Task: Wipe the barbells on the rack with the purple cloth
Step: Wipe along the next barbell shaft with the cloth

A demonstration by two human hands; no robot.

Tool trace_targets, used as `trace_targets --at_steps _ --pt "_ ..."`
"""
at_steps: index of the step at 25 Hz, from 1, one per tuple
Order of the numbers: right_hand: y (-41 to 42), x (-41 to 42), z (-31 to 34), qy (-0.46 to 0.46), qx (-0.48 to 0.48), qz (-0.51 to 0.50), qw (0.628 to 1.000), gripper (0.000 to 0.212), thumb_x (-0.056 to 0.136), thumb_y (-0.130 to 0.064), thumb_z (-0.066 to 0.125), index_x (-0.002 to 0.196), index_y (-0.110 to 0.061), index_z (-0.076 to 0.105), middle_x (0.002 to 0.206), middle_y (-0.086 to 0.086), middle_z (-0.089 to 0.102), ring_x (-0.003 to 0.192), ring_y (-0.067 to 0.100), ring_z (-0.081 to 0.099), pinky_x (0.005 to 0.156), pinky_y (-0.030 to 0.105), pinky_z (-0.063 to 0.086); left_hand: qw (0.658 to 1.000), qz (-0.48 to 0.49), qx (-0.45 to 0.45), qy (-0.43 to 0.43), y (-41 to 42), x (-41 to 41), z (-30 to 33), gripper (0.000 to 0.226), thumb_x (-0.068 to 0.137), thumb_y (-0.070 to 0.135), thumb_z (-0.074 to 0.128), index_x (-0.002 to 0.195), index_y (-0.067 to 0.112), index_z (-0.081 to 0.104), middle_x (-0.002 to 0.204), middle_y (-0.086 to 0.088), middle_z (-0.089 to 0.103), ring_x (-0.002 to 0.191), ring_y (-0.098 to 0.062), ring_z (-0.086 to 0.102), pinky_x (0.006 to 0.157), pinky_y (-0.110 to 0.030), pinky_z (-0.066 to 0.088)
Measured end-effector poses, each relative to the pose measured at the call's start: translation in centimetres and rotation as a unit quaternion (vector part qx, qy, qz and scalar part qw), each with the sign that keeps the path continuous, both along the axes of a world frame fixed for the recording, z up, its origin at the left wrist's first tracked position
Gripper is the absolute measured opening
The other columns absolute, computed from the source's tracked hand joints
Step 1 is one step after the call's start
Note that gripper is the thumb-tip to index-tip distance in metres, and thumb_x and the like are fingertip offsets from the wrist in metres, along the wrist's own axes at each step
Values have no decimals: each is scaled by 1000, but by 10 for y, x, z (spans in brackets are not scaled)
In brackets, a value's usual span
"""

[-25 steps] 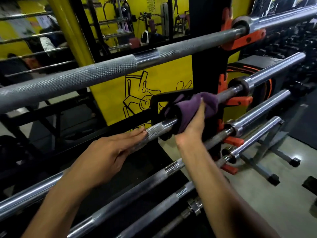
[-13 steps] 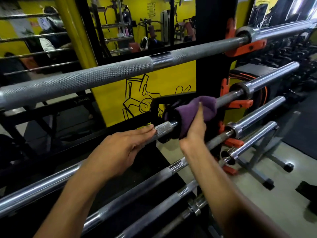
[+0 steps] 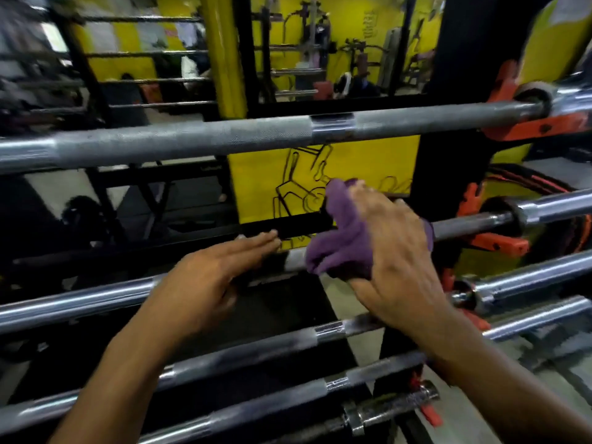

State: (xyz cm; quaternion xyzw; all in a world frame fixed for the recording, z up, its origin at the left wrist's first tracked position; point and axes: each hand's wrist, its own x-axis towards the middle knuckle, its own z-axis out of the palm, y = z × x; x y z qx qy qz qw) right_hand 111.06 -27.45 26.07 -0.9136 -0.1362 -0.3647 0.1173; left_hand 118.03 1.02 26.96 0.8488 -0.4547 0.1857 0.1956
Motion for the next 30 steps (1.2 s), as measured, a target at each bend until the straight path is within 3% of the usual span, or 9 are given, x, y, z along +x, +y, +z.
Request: trace_targets --at_steps 3,6,8,11,14,17,24,27,30 --pt "-1 36 1 53 -223 -20 973 85 72 -66 47 138 -12 56 127 8 64 116 32 58 97 52 43 970 219 -66 -83 48 -15 -12 45 101 27 39 139 10 57 145 -7 55 135 -19 50 120 -45 28" --pt "3 60 9 58 -286 35 956 86 71 -76 37 118 -11 66 97 9 70 86 32 64 75 45 48 860 505 -30 -66 114 -28 -22 57 104 37 24 133 0 56 139 -24 54 135 -42 44 113 -62 24" --pt "19 66 19 80 -308 63 946 86 74 -80 31 115 -14 66 93 5 72 81 29 66 71 41 50 820 572 -18 -24 134 -31 -29 65 103 39 16 131 -4 55 140 -28 52 137 -46 39 112 -65 24" --pt "78 67 28 98 -313 139 935 73 80 -81 29 115 -23 54 102 0 70 89 25 68 71 37 50 809 586 -47 -19 136 -28 -34 67 102 40 14 137 -2 53 146 -23 49 142 -39 36 118 -58 19" --pt "150 63 31 96 -269 190 939 64 86 -74 42 117 -19 52 108 5 69 93 29 68 67 38 41 807 585 -77 -2 135 -32 -34 66 103 42 13 147 4 45 156 -14 39 149 -28 26 122 -47 9" --pt "184 62 26 78 -261 214 938 62 89 -68 48 119 -14 54 111 9 68 96 31 66 69 40 37 805 587 -88 11 134 -36 -31 64 103 41 16 148 4 43 157 -14 37 150 -27 25 123 -47 9" --pt "29 57 33 170 -276 133 937 77 85 -81 35 137 -24 36 132 4 57 116 27 57 95 41 46 797 593 -115 -19 130 -30 -37 57 106 33 21 148 0 41 157 -18 36 149 -32 24 122 -50 9" --pt "-8 50 40 162 -308 92 933 75 81 -87 33 129 -28 34 129 -2 60 113 21 59 91 36 48 790 598 -134 -35 130 -27 -41 53 108 30 22 148 -1 40 157 -19 35 150 -31 23 122 -49 6" --pt "26 57 38 143 -296 127 936 70 81 -85 37 118 -26 41 116 1 65 100 24 65 76 36 49 785 602 -142 -33 128 -24 -42 56 107 32 20 149 -1 39 158 -19 34 150 -30 22 123 -47 5"
